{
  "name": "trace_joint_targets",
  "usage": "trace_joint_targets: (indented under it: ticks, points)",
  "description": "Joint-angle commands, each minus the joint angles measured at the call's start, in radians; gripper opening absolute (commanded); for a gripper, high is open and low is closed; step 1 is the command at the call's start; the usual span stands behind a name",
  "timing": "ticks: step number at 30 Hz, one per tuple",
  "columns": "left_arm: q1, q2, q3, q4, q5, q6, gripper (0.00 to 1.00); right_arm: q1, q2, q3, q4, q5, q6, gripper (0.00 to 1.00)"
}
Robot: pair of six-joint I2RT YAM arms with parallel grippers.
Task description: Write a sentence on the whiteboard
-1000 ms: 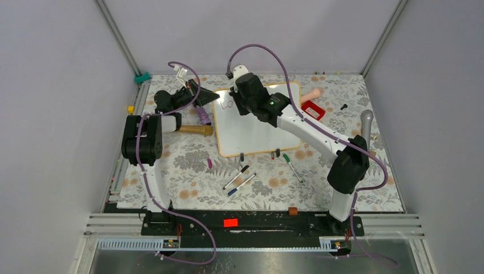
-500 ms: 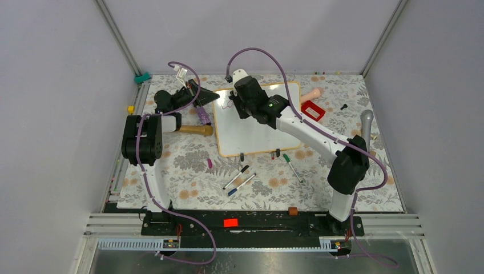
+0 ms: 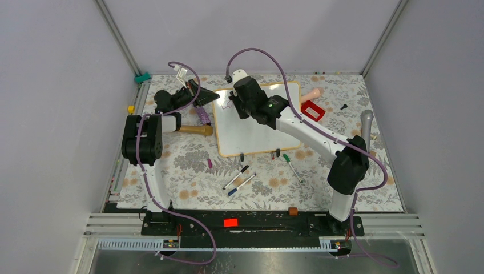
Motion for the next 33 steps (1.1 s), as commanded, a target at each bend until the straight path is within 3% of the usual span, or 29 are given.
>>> trace_joint_targets:
  ticks: [1, 22, 33]
  points:
    - [-0.027, -0.027, -0.019, 0.075, 0.104, 0.080, 0.02, -0.006, -0.008, 0.026, -0.025, 0.086, -0.015, 0.00]
    - [-0.027, -0.022, -0.017, 0.075, 0.105, 0.080, 0.01, -0.024, 0.029, 0.109, -0.039, 0.086, -0.032, 0.00]
    - [-0.027, -0.025, -0.019, 0.075, 0.106, 0.081, 0.01, -0.025, -0.091, -0.011, 0.045, 0.037, -0.028, 0.00]
